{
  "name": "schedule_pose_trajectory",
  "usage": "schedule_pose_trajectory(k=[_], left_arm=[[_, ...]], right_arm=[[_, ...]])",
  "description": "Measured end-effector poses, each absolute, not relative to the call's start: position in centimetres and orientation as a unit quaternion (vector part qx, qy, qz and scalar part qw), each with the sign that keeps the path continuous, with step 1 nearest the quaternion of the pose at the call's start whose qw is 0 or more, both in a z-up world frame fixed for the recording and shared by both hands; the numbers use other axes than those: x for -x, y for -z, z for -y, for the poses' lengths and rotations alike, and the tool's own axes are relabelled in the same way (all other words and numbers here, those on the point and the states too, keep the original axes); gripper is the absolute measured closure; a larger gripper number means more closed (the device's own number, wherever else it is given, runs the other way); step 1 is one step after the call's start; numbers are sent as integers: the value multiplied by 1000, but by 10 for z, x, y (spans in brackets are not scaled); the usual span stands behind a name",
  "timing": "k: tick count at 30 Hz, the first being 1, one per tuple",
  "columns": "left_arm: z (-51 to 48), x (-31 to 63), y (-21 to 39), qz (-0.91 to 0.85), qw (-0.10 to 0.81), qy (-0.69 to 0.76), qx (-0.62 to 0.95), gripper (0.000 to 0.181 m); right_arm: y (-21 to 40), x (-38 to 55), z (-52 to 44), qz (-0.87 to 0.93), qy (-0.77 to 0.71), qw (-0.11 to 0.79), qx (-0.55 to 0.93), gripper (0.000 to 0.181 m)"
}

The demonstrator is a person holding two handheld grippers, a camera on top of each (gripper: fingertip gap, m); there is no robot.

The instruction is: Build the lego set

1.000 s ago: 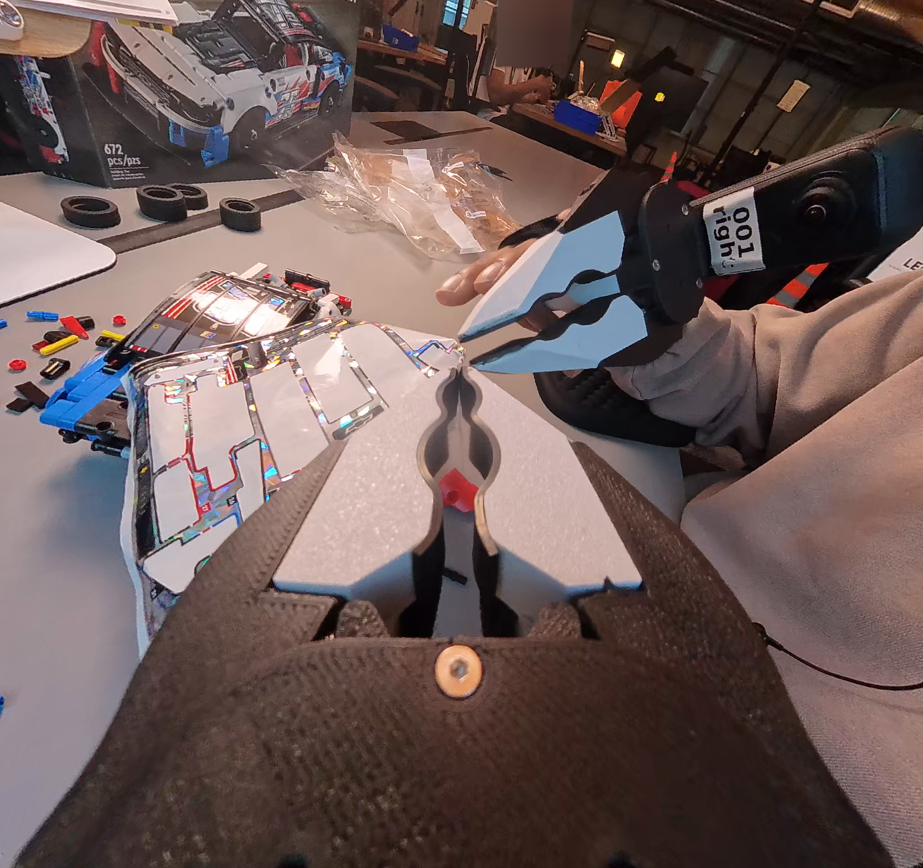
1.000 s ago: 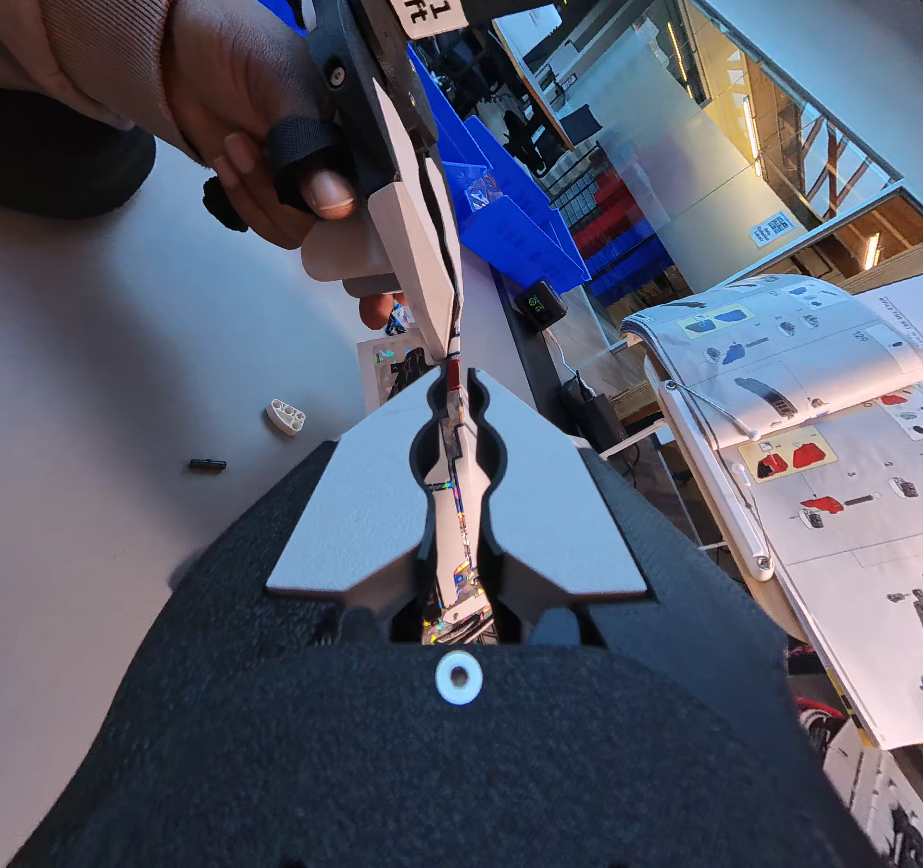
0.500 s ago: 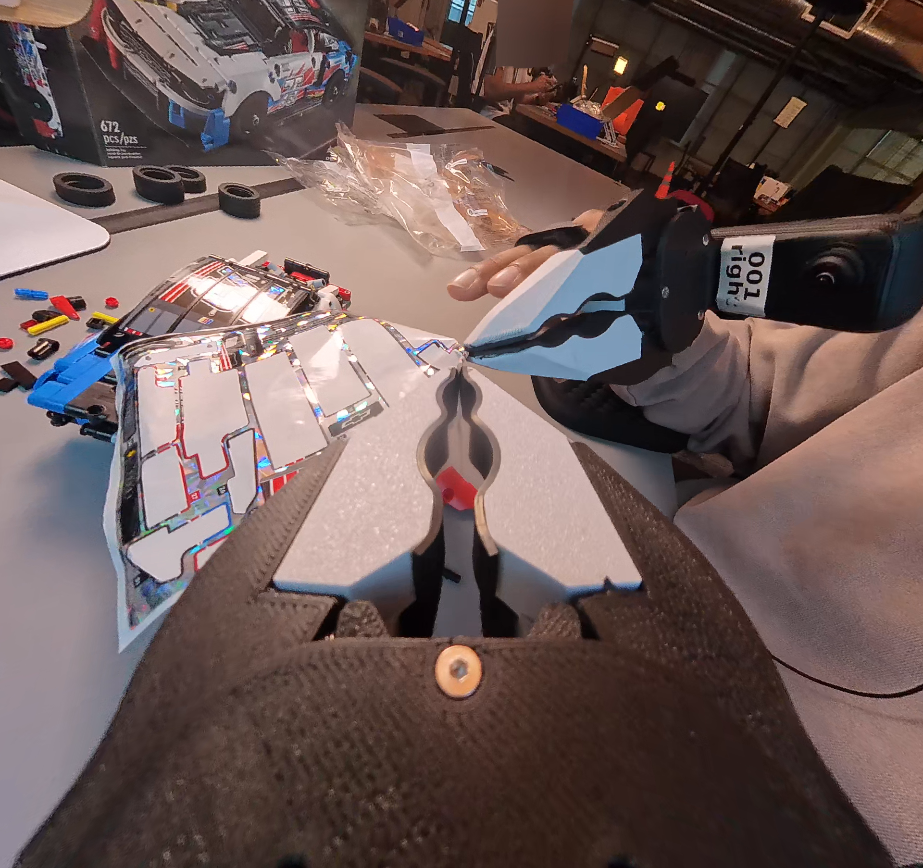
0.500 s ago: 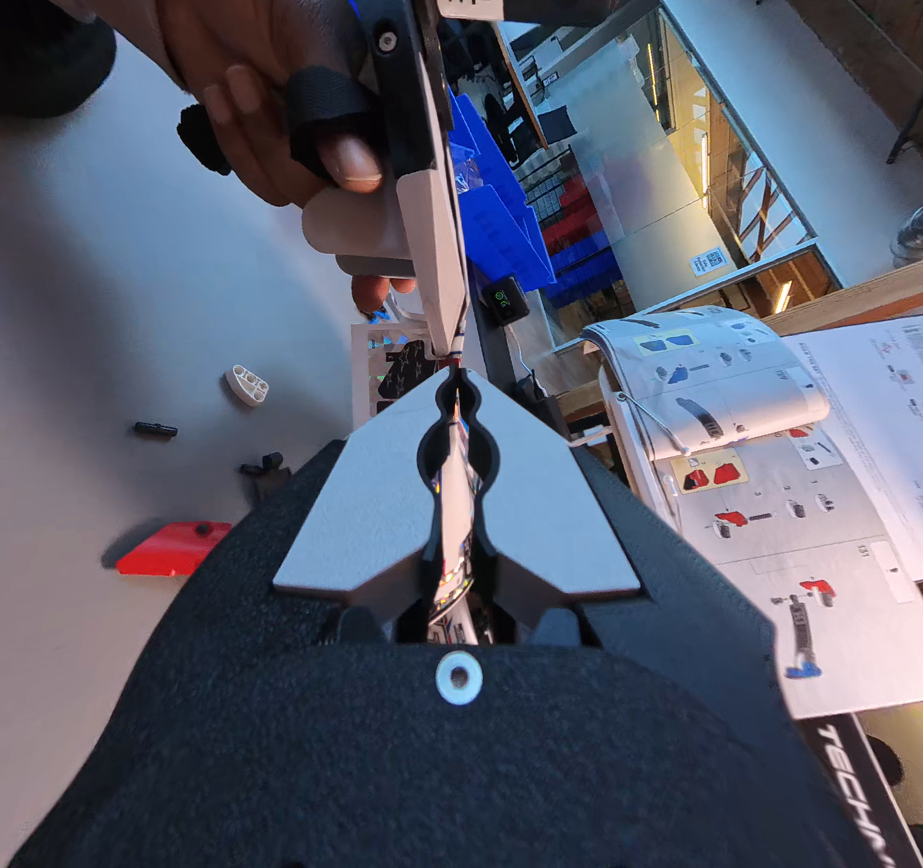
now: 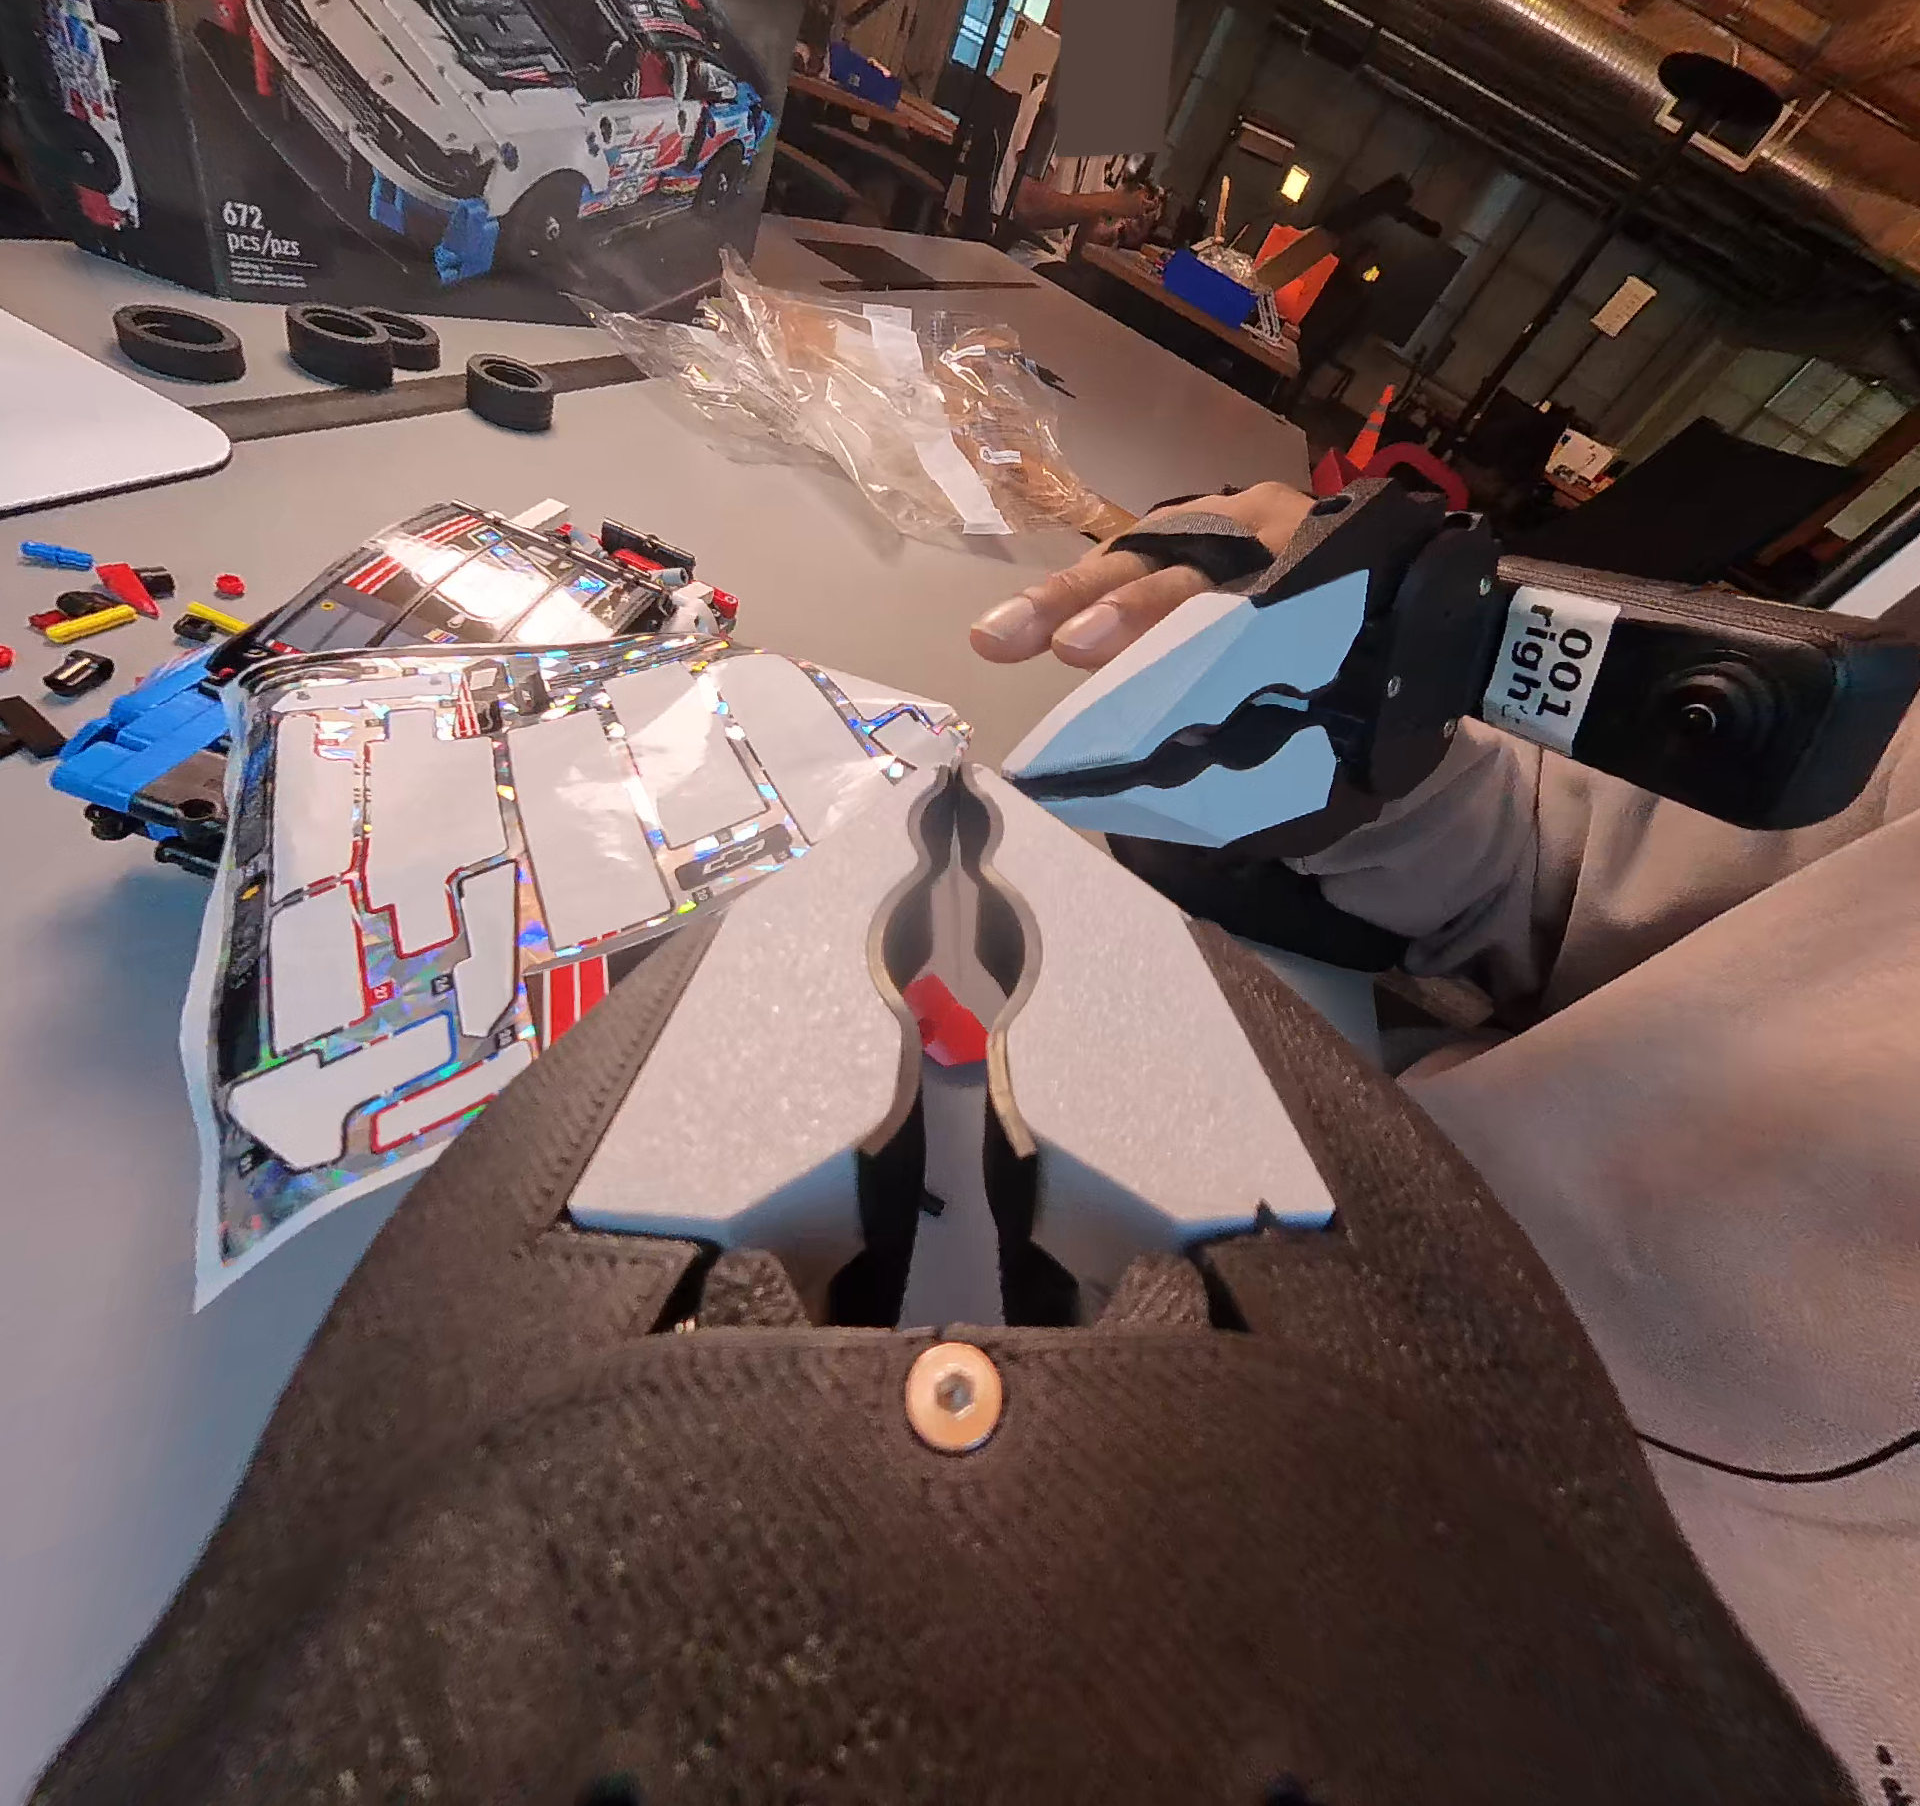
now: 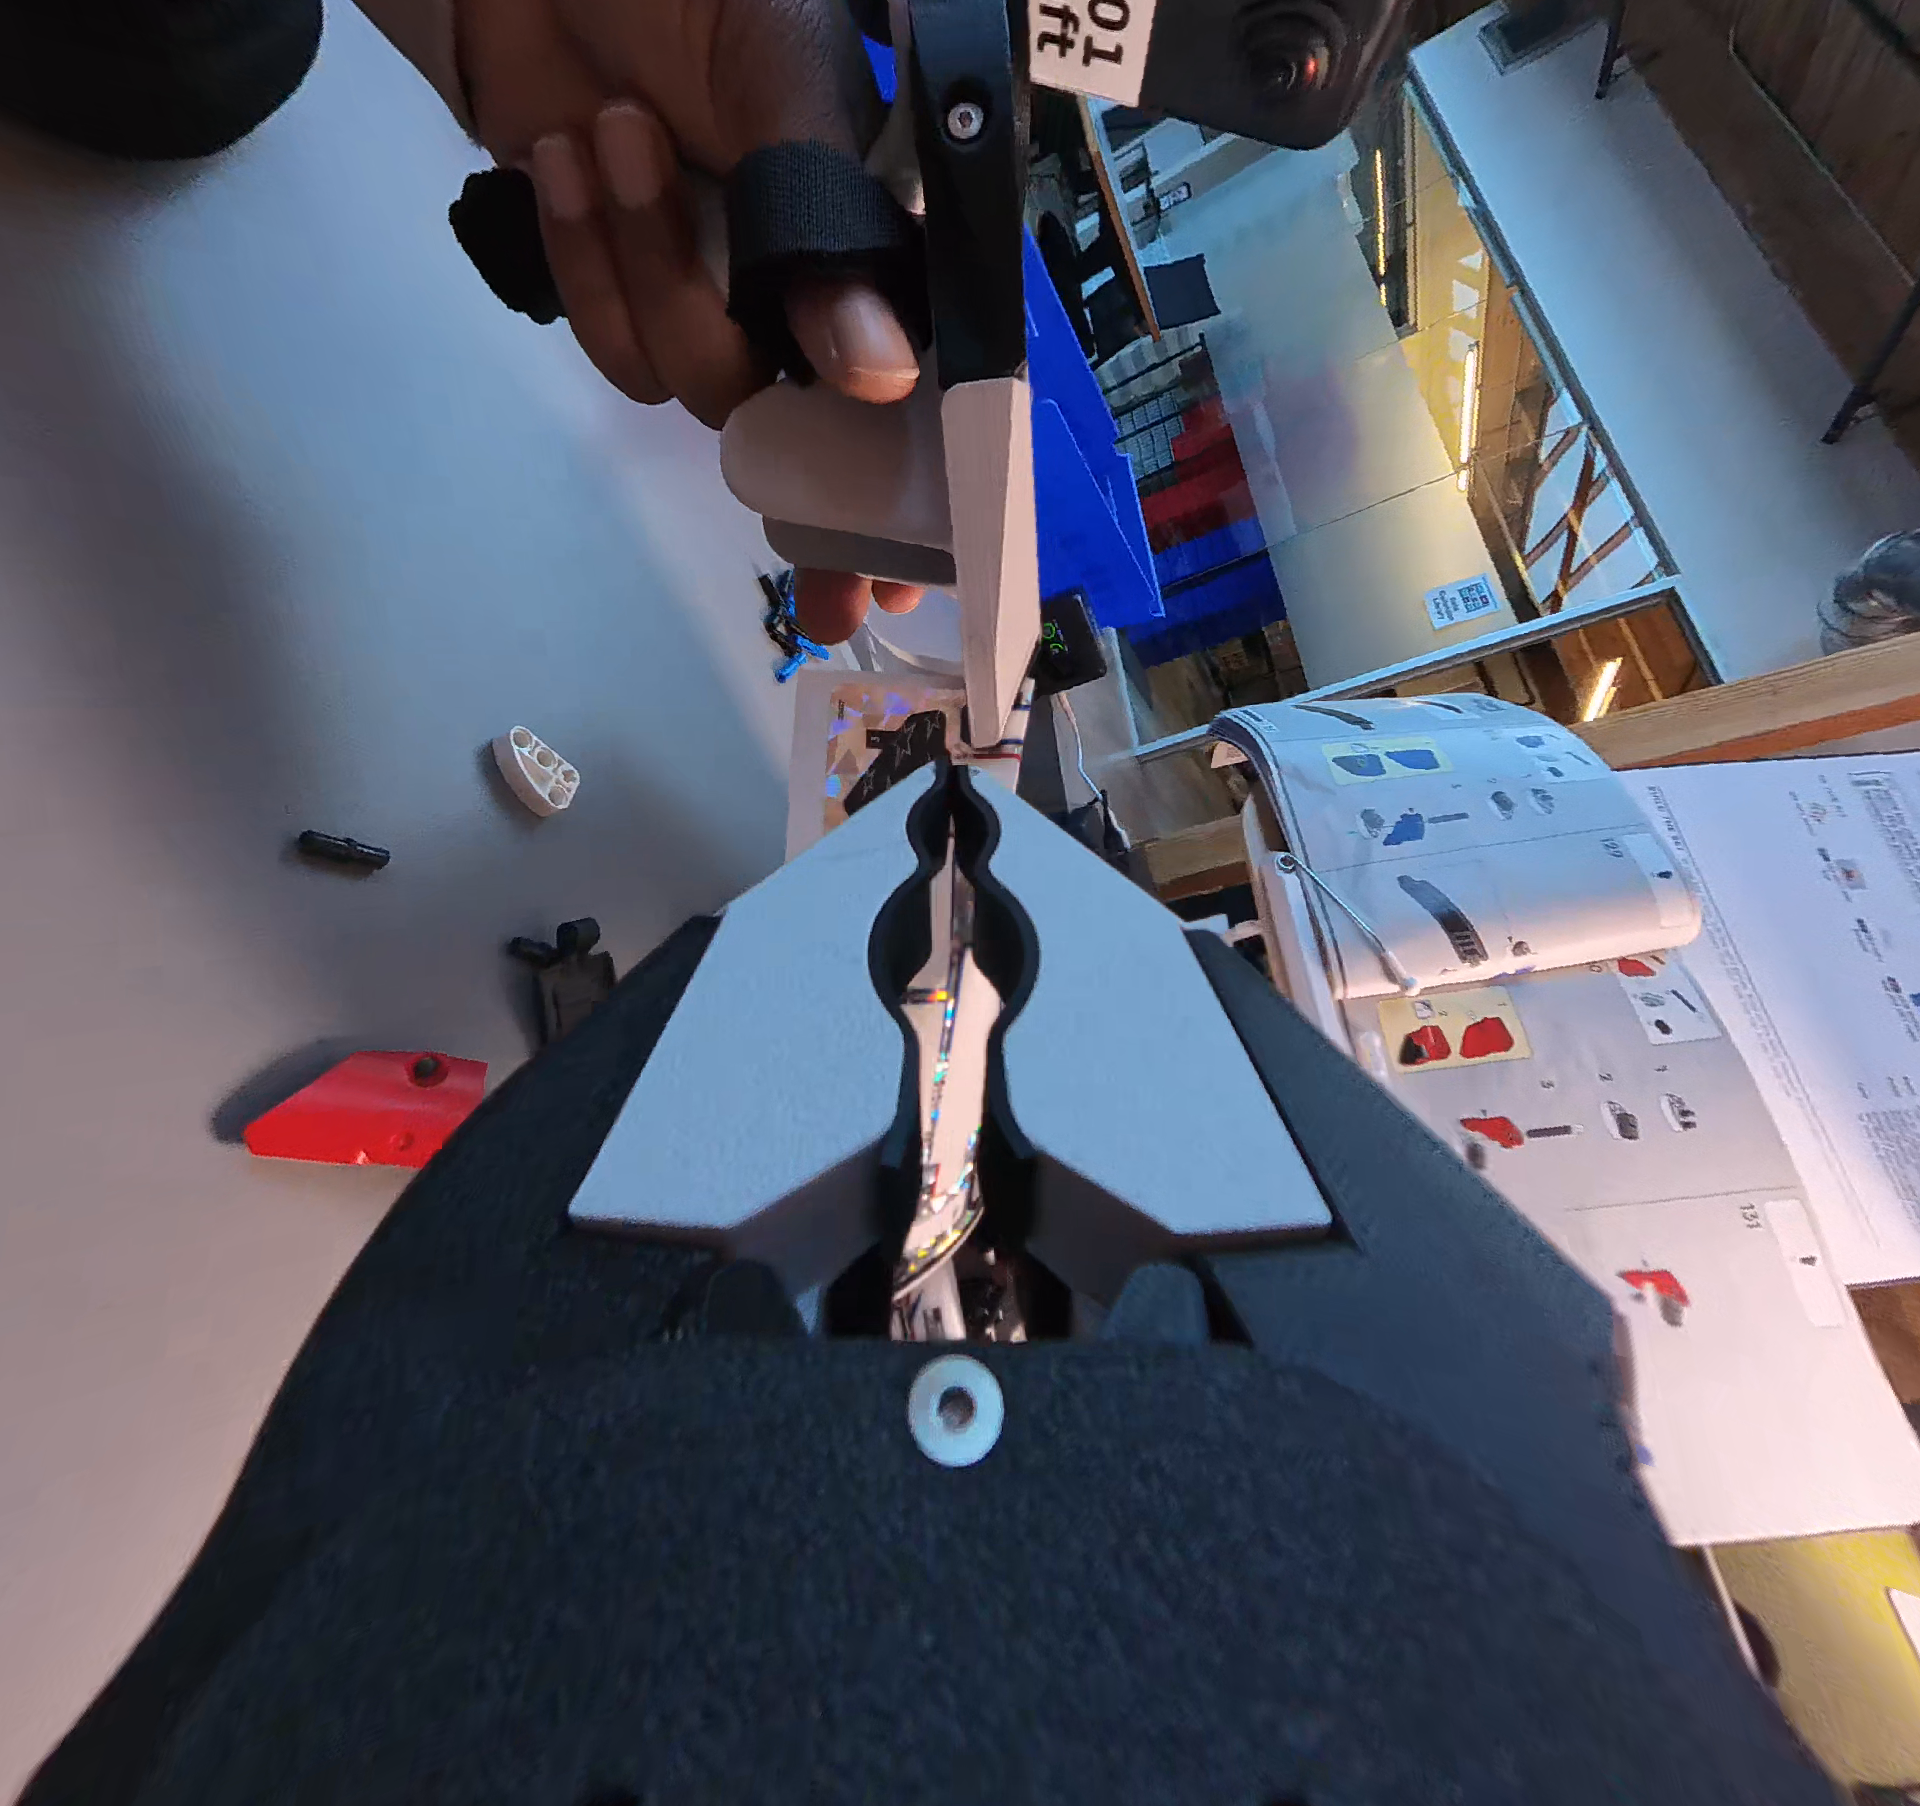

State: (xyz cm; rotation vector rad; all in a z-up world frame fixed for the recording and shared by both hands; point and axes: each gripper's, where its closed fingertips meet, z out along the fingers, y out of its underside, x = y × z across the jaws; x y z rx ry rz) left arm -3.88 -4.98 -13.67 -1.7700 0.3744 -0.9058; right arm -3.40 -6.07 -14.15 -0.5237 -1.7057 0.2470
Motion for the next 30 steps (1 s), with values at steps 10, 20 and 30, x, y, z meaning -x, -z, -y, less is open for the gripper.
schedule_pose_trajectory(k=[10,20,30], left_arm=[[45,50,132,-99,524,442,721,181],[38,60,126,-110,553,408,718,181],[-7,144,16,-256,688,121,668,181]], right_arm=[[140,30,70,743,-186,591,253,181],[117,17,80,720,-291,567,276,181],[101,-20,47,652,-370,570,336,181]])
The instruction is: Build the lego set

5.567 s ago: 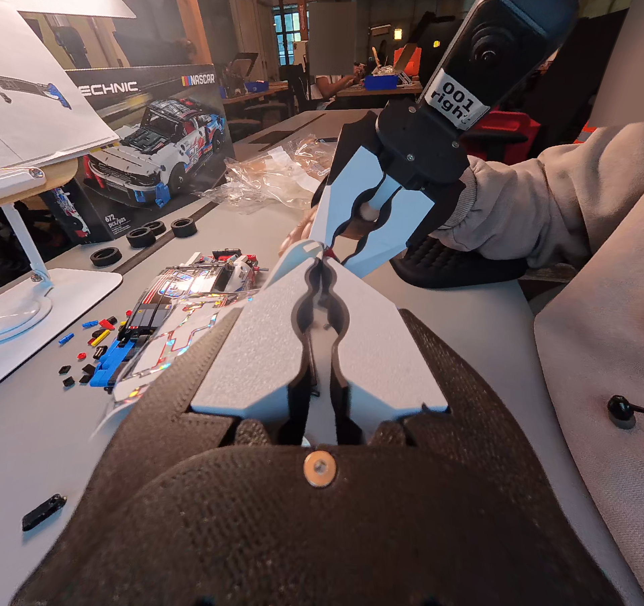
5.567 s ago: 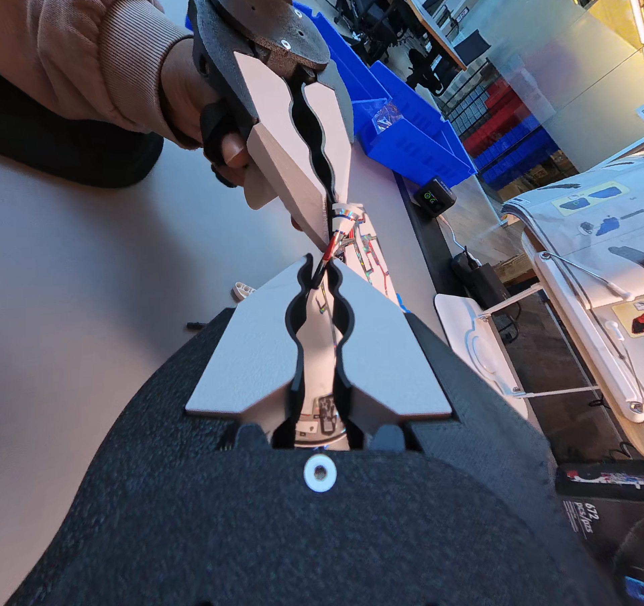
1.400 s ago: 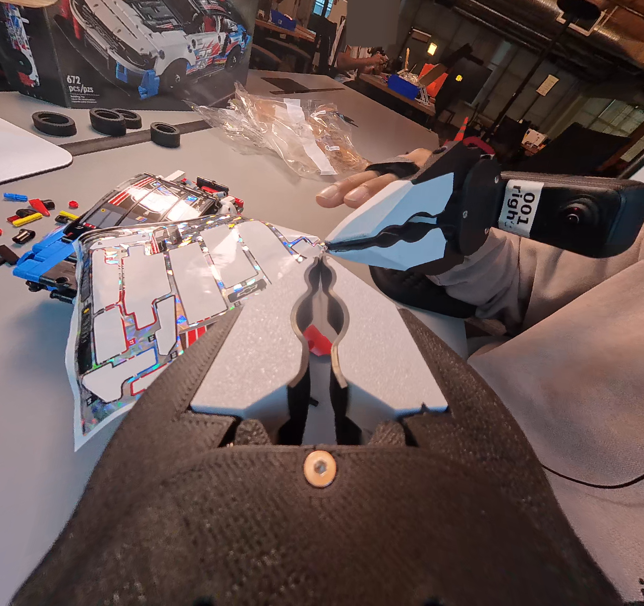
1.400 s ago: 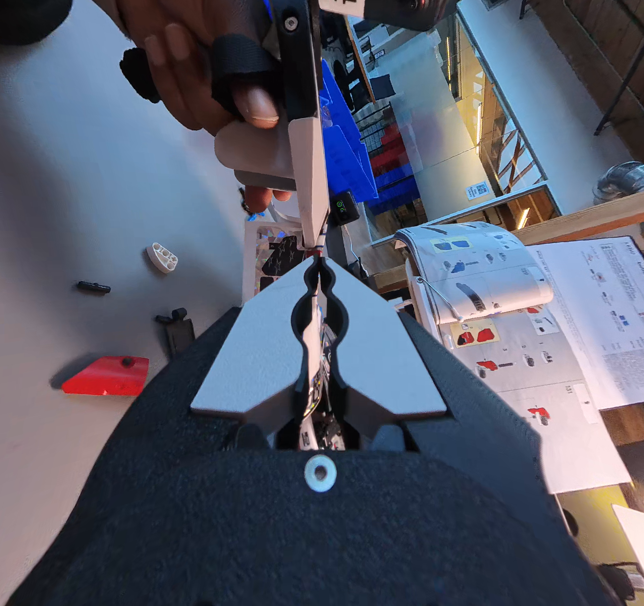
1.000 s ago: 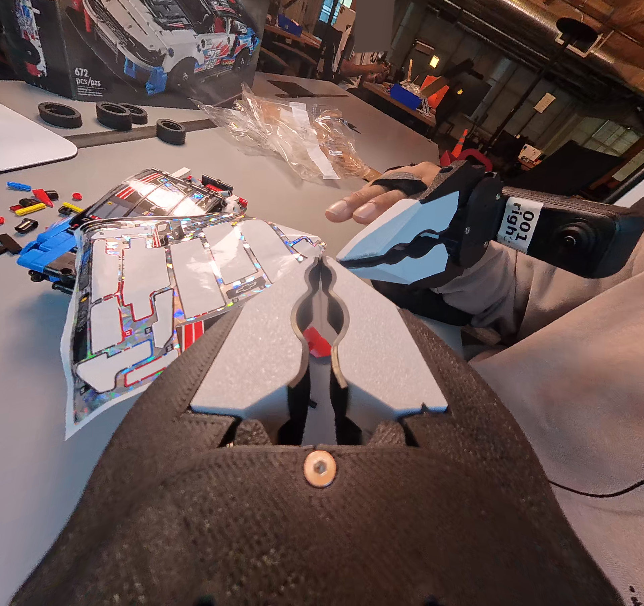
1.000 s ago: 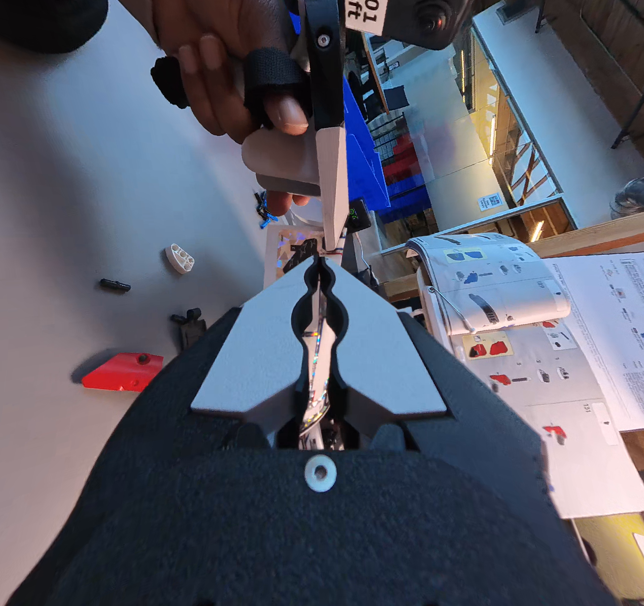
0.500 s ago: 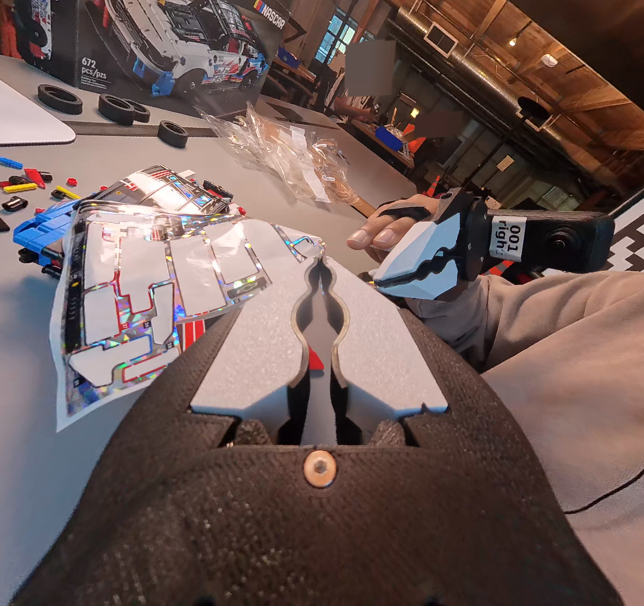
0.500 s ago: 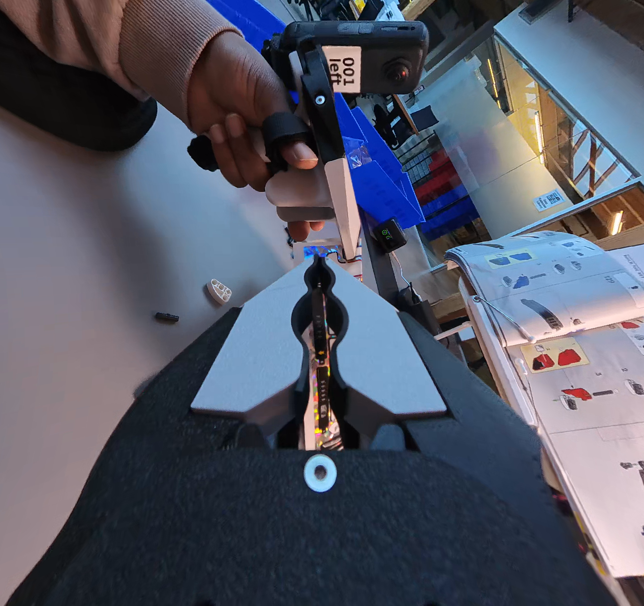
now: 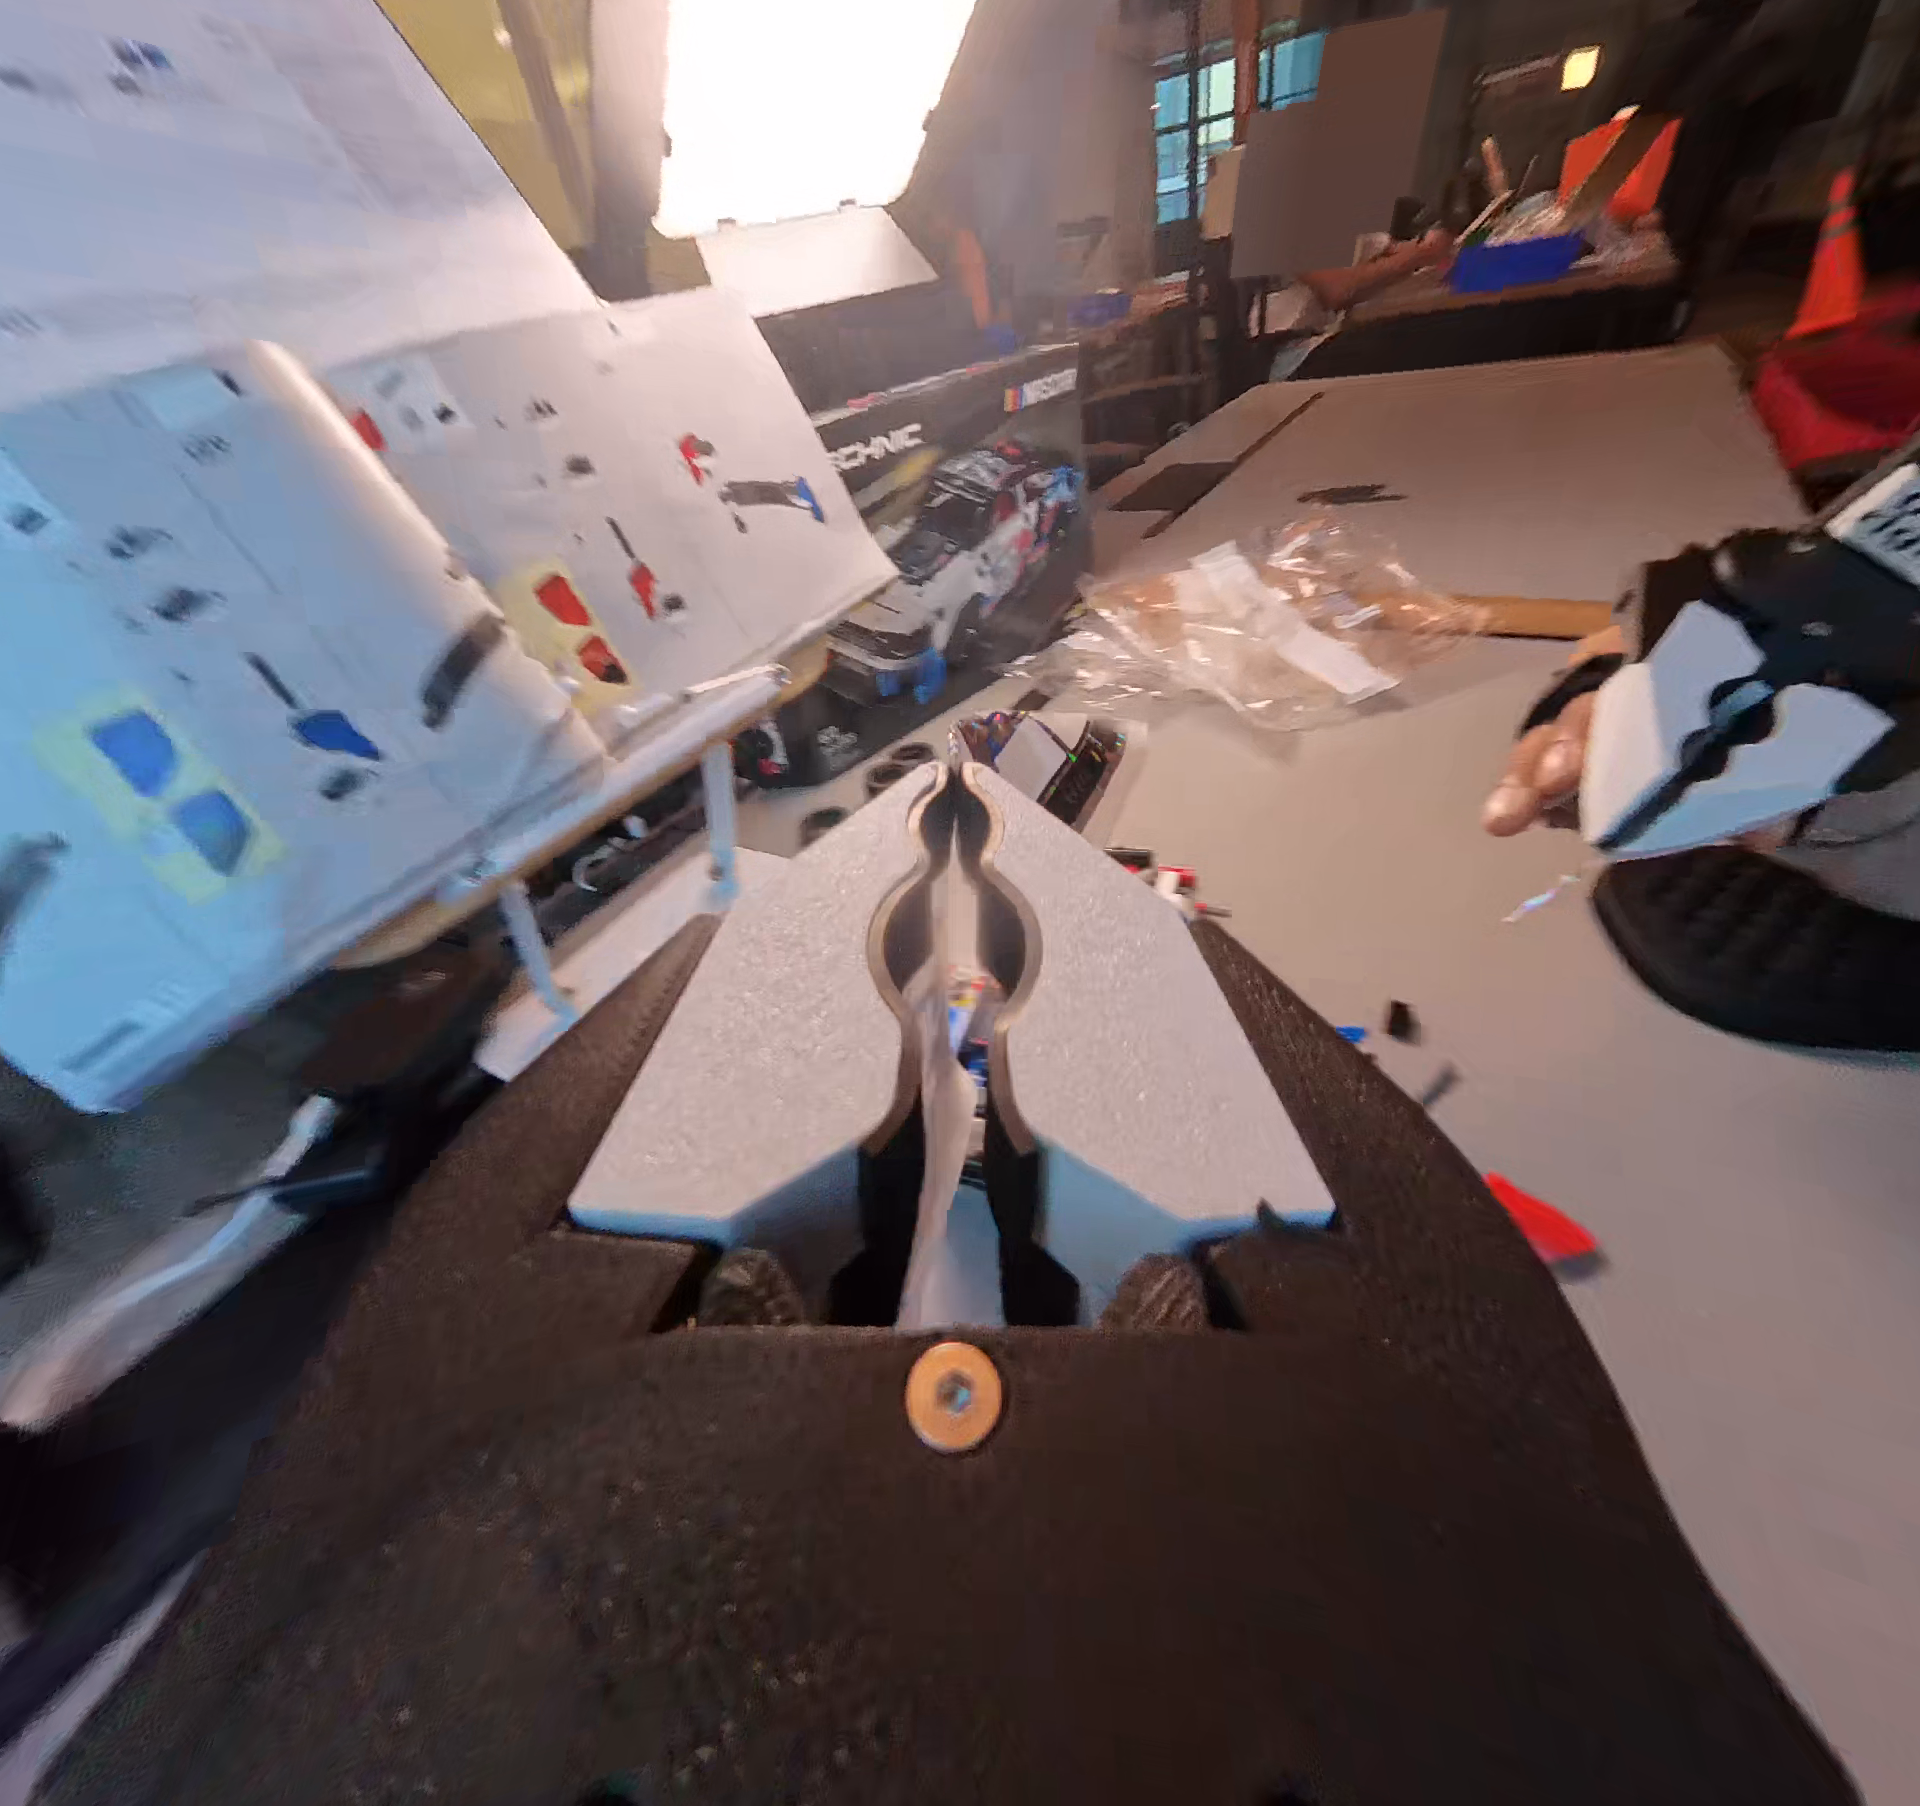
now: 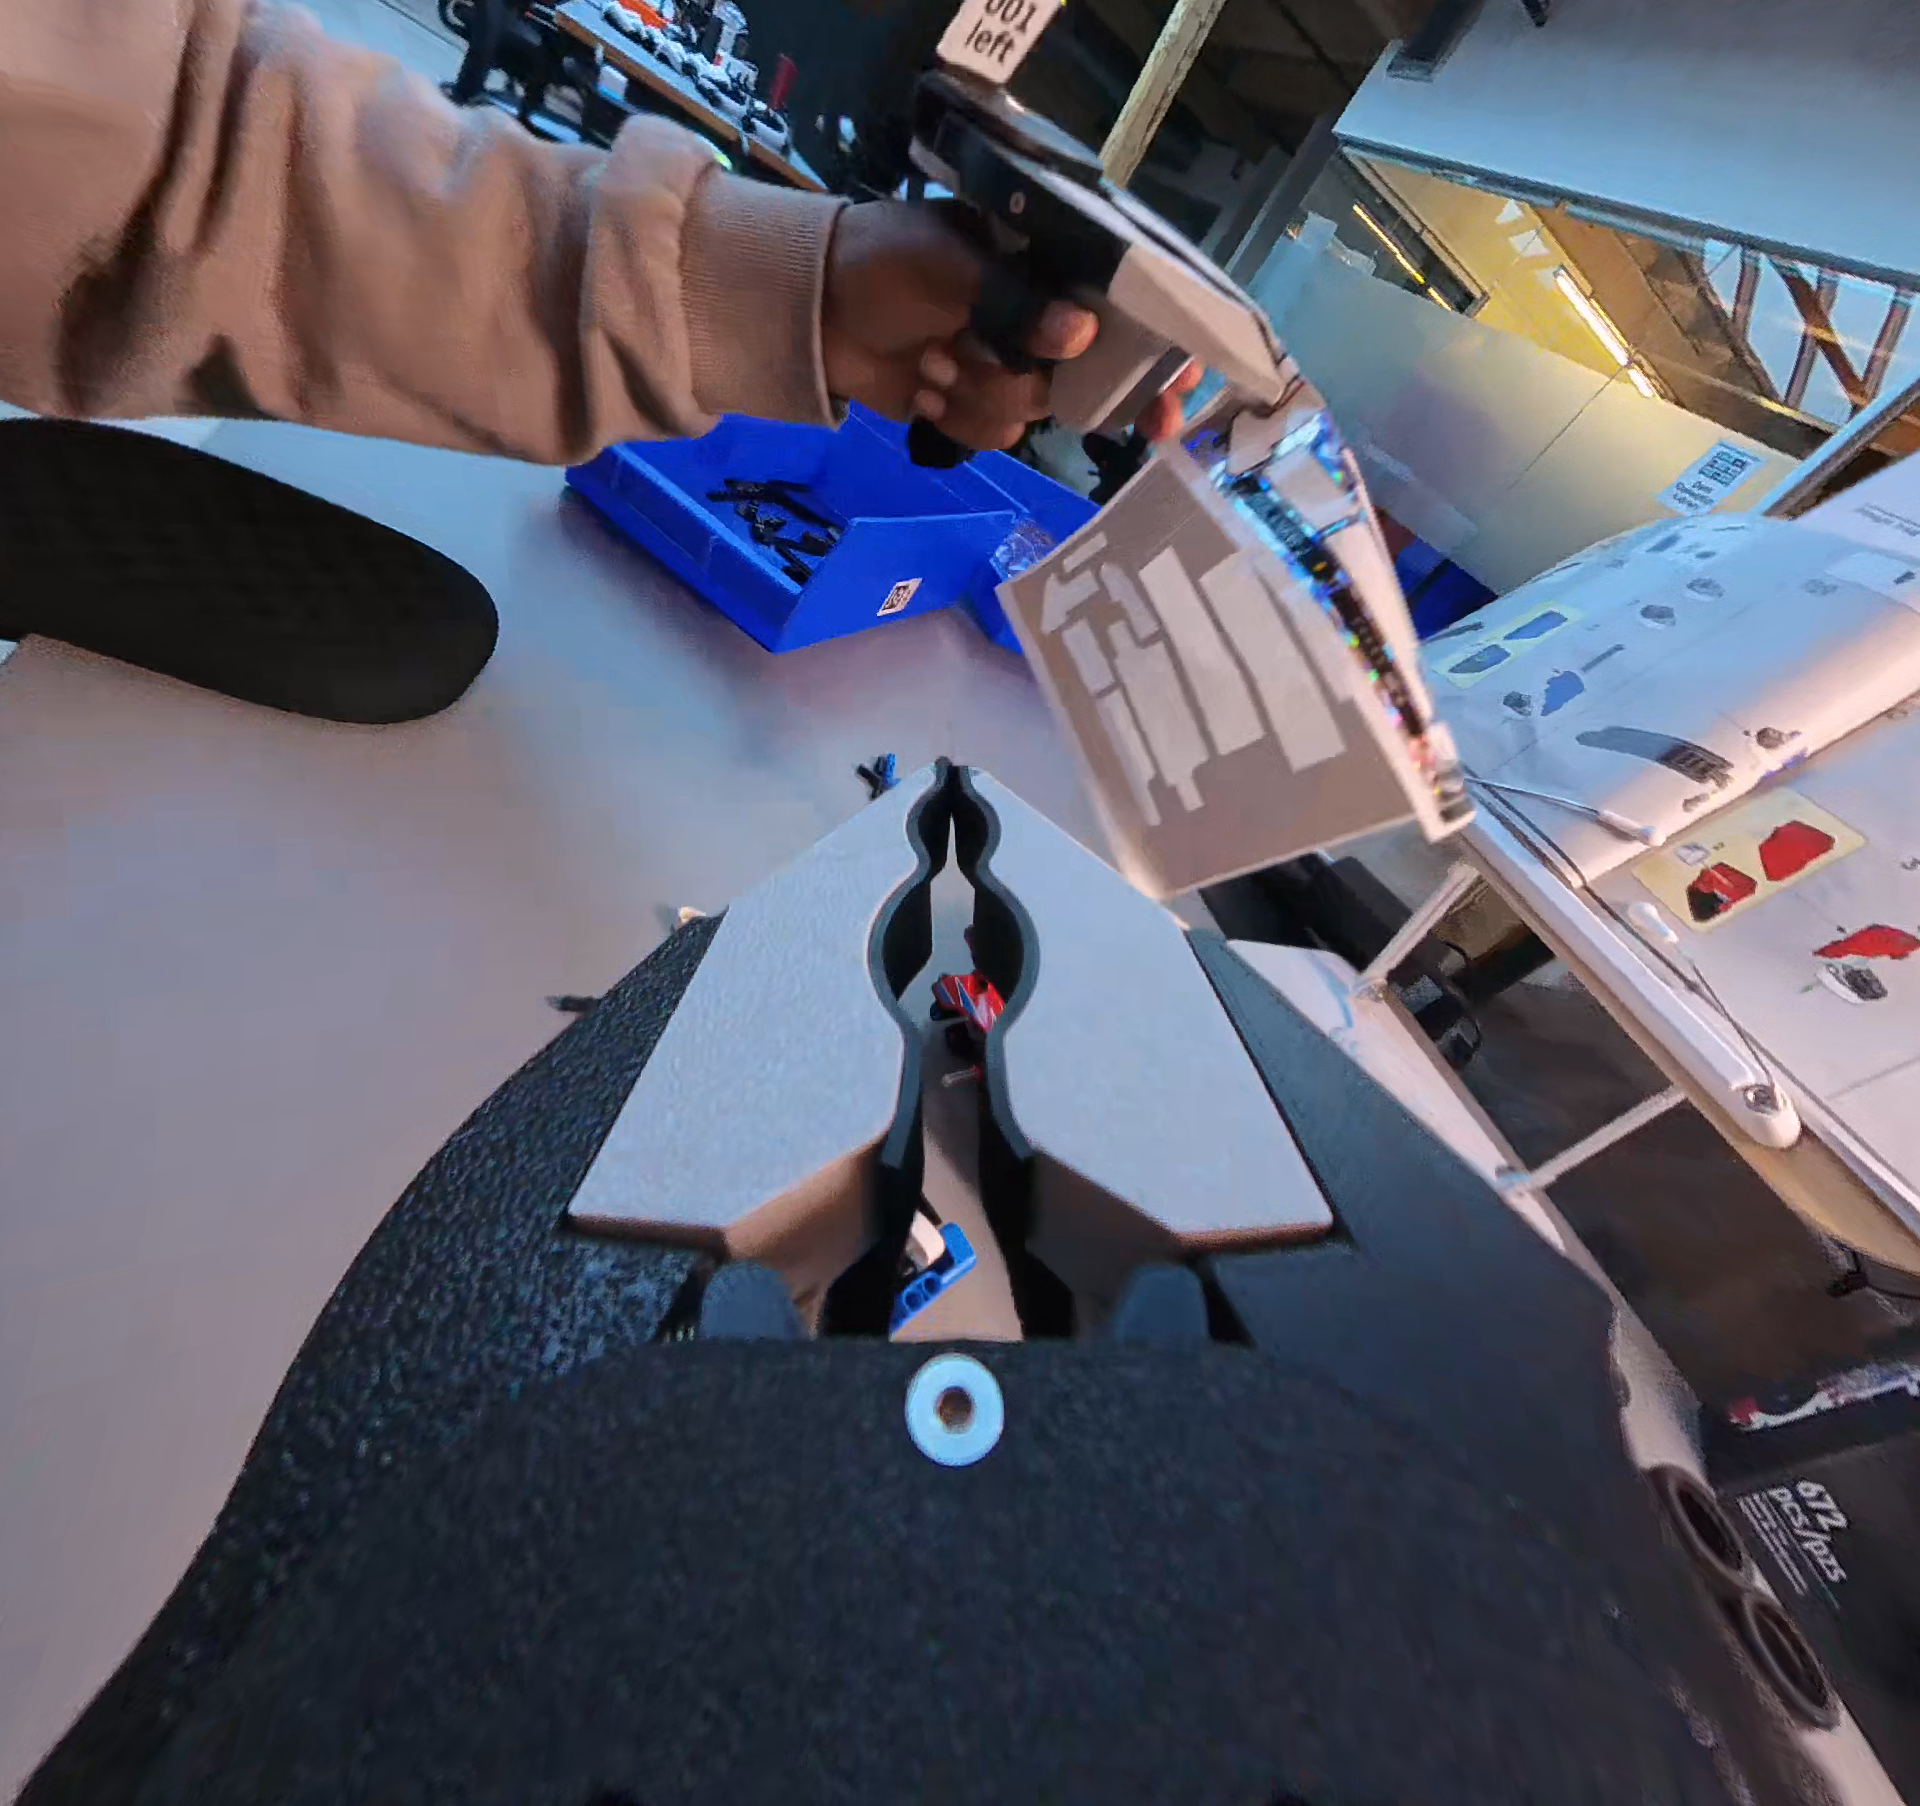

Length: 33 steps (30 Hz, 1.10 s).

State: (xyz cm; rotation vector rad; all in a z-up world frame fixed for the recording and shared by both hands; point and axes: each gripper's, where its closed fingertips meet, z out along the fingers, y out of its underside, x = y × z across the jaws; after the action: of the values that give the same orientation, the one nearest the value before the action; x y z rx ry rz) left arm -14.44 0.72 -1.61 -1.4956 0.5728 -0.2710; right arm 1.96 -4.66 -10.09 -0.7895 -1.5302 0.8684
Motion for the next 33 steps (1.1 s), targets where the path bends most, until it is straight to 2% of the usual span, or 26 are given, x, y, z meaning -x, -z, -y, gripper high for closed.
schedule_pose_trajectory(k=[4,7,14,18,21,23,25,27,33], left_arm=[[-28,178,-6,-309,703,51,639,181],[-47,207,11,-341,676,-8,653,181],[-89,297,139,-307,546,-1,779,181],[-99,342,200,-268,440,-46,856,181],[-94,380,234,-195,319,-96,923,162],[-90,385,241,-162,280,-95,941,141],[-93,379,230,-140,297,-85,941,132],[-97,372,210,-122,335,-80,931,132],[-88,271,124,-143,510,45,847,132]], right_arm=[[105,-29,37,644,-364,575,349,181],[106,-36,29,634,-366,579,359,181],[116,-38,21,631,-368,570,376,181],[122,-36,20,634,-366,563,382,181],[124,-35,18,634,-368,560,387,181],[125,-35,17,633,-369,558,389,181],[126,-35,17,631,-374,556,391,181],[126,-35,17,628,-380,553,394,181],[134,-32,8,617,-398,530,424,181]])
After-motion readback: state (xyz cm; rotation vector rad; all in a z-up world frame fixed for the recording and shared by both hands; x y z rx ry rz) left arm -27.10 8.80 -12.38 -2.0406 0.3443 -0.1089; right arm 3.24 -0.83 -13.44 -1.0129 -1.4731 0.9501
